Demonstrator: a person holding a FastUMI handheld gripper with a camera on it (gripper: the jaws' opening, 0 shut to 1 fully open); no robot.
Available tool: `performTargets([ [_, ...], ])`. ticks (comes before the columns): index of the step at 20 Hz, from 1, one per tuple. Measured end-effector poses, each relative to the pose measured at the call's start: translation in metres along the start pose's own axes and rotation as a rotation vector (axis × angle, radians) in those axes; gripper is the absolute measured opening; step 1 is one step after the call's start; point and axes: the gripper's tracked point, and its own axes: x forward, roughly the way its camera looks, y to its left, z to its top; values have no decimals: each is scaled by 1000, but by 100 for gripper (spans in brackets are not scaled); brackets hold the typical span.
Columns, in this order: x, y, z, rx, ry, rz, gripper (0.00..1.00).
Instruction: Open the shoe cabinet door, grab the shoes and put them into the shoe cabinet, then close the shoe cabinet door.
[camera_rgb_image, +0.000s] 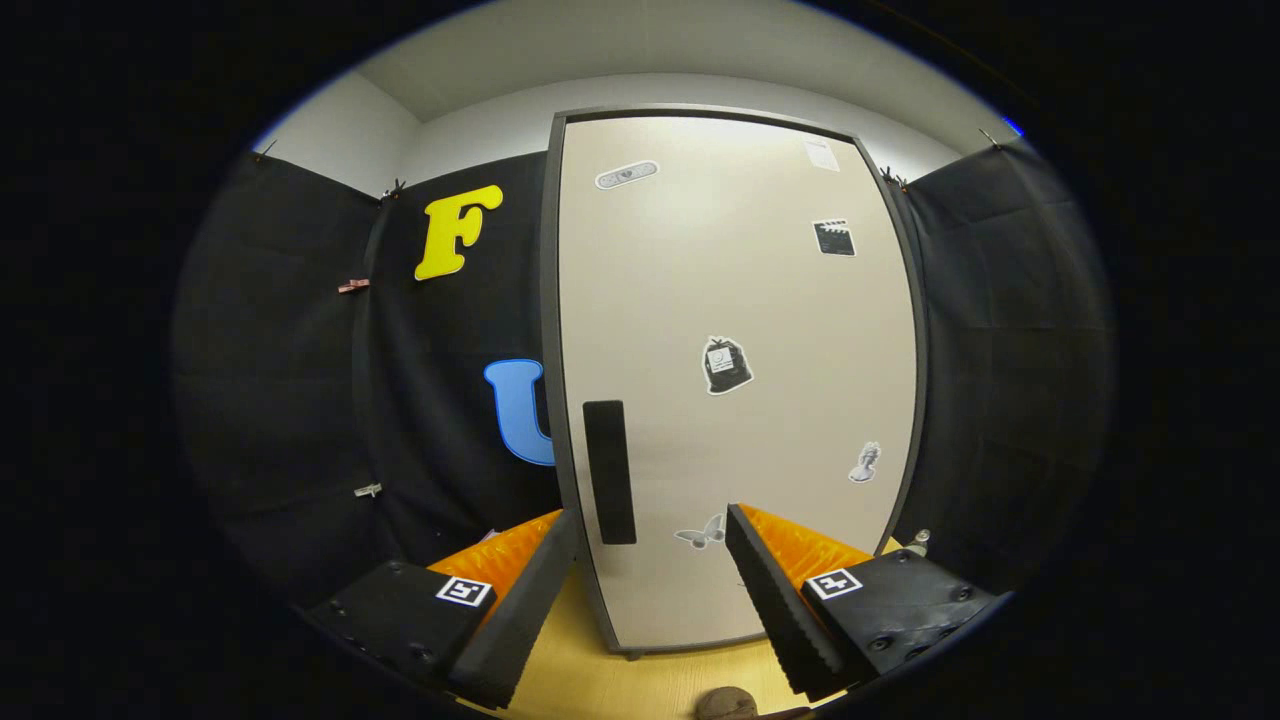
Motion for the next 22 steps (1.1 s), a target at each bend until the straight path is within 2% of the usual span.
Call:
performTargets([
  [13,88,18,-23,12,41,-11,97],
  [14,93,17,-25,10,47,-17,89],
  [15,97,15,-27,11,51,-24,87],
  [18,103,15,-26,22,46,-28,86],
  [19,106,16,-25,19,40,-31,82],
  [20,108,17,-25,17,38,-32,71],
  [22,111,20,-30,15,45,-23,65],
])
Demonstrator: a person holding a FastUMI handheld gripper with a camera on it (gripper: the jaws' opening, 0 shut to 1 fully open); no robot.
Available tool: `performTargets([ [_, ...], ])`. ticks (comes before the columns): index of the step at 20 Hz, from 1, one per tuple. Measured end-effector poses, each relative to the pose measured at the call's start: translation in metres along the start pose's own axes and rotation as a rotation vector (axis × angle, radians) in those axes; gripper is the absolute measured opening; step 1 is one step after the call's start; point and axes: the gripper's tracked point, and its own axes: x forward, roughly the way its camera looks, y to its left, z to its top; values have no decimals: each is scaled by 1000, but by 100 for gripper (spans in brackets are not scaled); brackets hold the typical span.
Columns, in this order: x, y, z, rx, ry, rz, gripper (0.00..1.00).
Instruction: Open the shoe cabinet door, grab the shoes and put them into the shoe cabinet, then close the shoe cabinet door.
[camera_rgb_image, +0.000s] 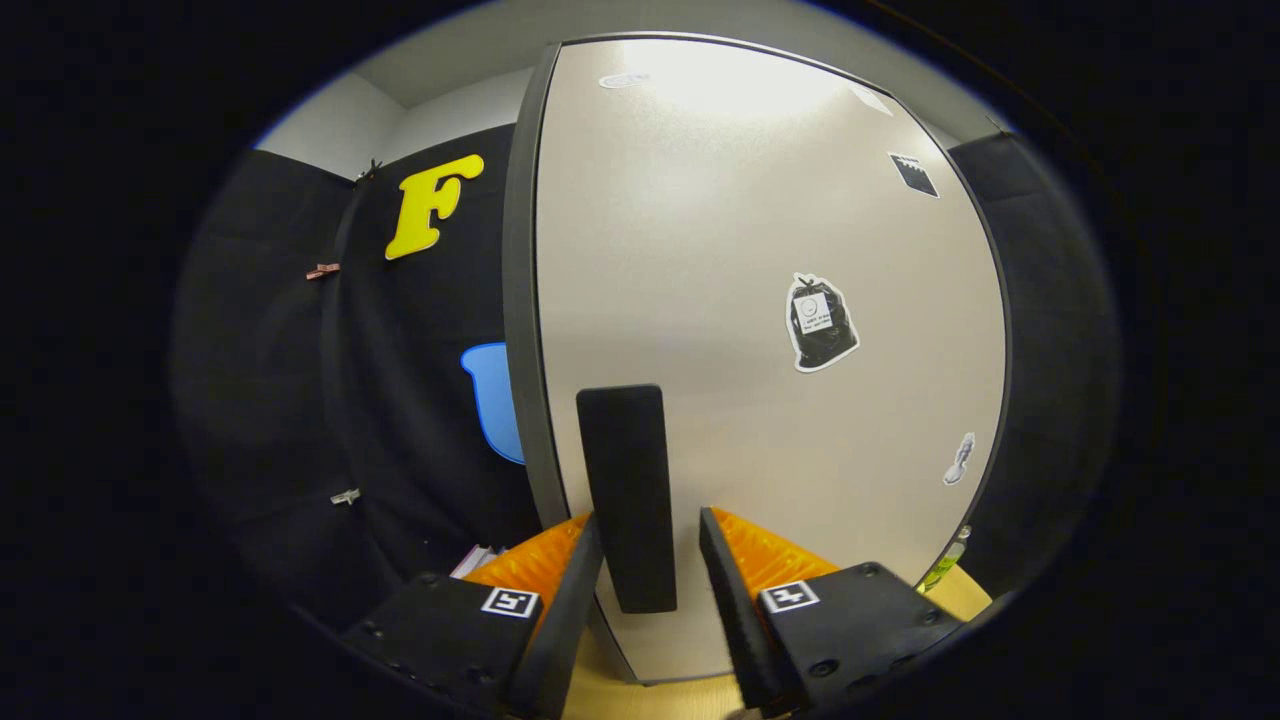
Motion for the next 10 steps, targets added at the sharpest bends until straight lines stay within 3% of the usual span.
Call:
performTargets([
  [2,-1,0,2,-19,-8,-14,39],
  [10,-8,-3,0,-32,4,-21,31],
])
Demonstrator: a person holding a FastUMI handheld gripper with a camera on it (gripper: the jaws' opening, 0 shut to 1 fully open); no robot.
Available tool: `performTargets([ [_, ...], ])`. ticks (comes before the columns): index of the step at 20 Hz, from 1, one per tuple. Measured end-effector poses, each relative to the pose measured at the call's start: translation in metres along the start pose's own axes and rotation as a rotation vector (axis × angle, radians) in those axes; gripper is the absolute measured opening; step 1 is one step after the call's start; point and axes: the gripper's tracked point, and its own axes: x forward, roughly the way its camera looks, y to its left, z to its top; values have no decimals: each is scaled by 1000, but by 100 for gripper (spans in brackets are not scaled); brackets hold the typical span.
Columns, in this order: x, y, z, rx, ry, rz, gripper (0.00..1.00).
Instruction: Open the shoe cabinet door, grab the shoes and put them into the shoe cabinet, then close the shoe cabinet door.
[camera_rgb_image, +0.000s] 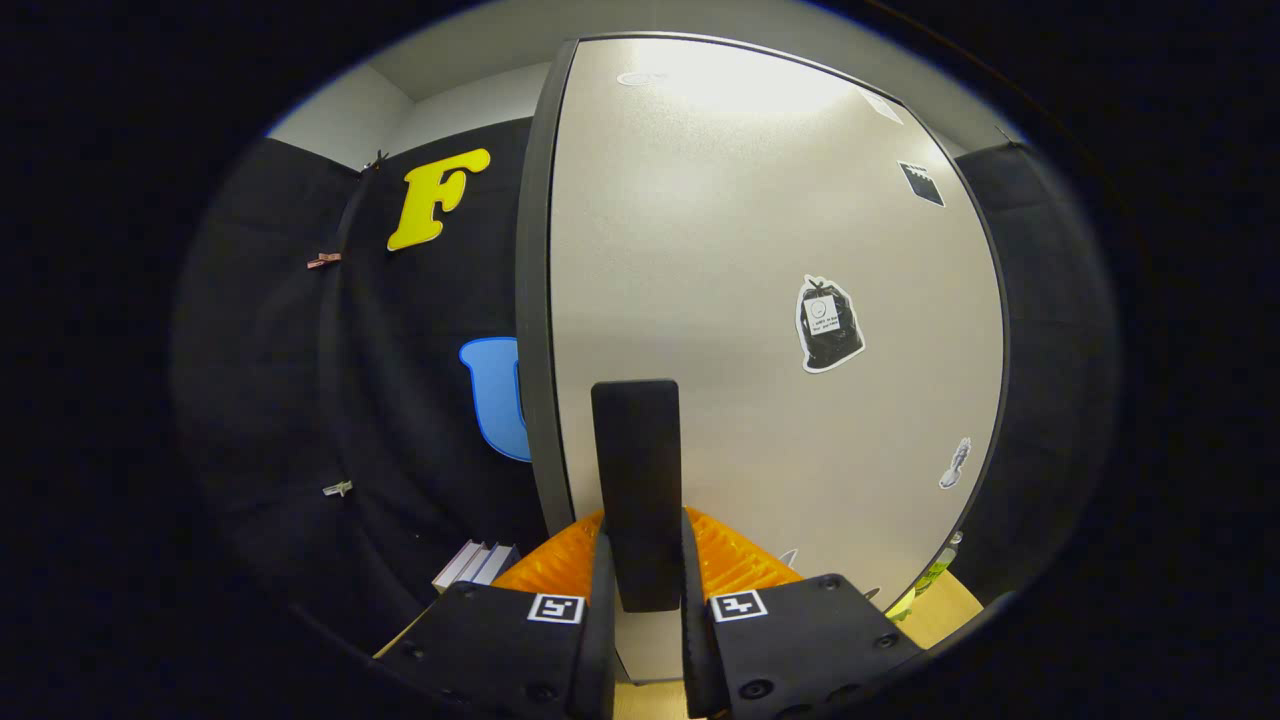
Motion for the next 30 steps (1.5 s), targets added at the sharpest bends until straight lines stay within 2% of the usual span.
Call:
performTargets([
  [8,-37,-2,-2,3,22,46,31],
  [20,-134,-49,-4,-20,42,186,31],
  [30,-180,-82,-2,-10,50,253,31],
])
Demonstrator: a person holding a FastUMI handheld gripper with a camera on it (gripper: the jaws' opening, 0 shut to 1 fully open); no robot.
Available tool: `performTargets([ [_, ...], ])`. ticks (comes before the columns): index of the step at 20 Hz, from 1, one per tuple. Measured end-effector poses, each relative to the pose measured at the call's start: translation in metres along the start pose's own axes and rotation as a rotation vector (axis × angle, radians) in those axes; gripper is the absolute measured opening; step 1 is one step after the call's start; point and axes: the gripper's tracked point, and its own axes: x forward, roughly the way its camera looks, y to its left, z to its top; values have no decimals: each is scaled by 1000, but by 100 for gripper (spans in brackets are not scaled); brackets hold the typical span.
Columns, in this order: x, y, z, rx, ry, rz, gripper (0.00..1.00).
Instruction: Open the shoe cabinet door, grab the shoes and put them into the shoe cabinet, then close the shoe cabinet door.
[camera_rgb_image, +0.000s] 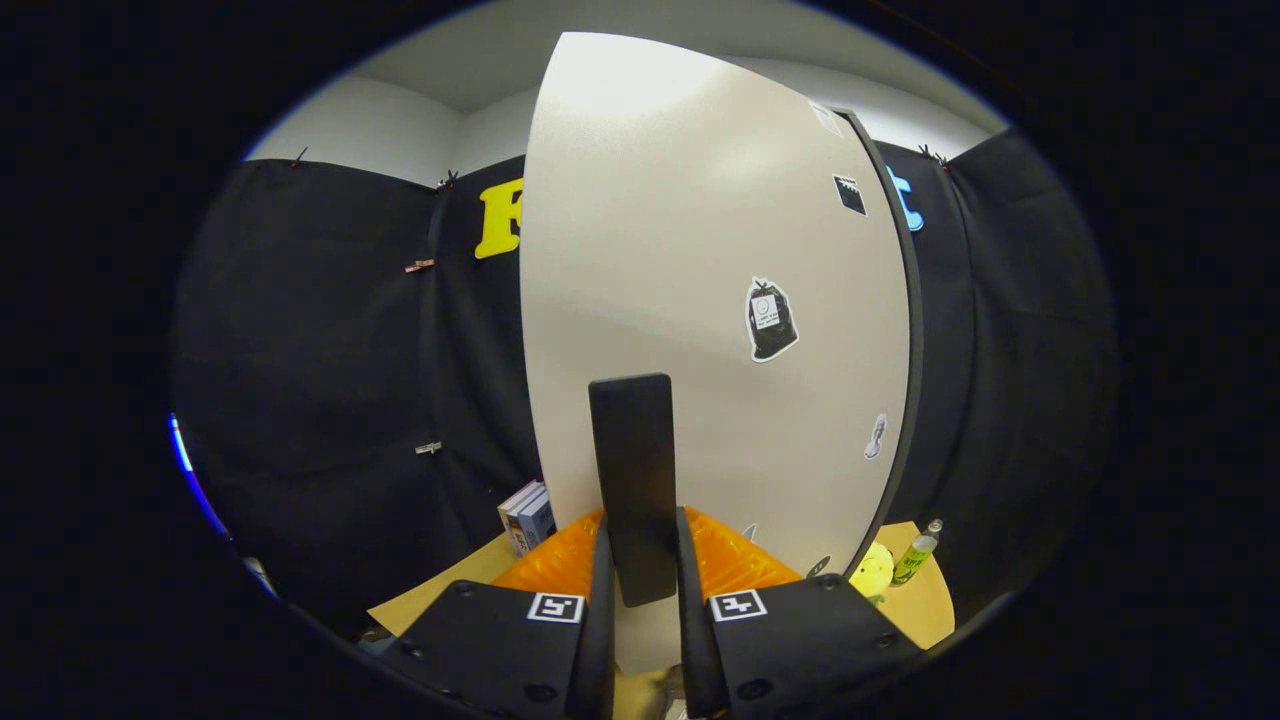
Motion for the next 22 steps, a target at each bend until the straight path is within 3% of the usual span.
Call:
performTargets([
  [12,-73,-56,0,30,0,-30,30],
  [18,-111,-72,-3,-19,0,-52,30],
  [22,-129,-96,4,-7,-26,-122,27],
])
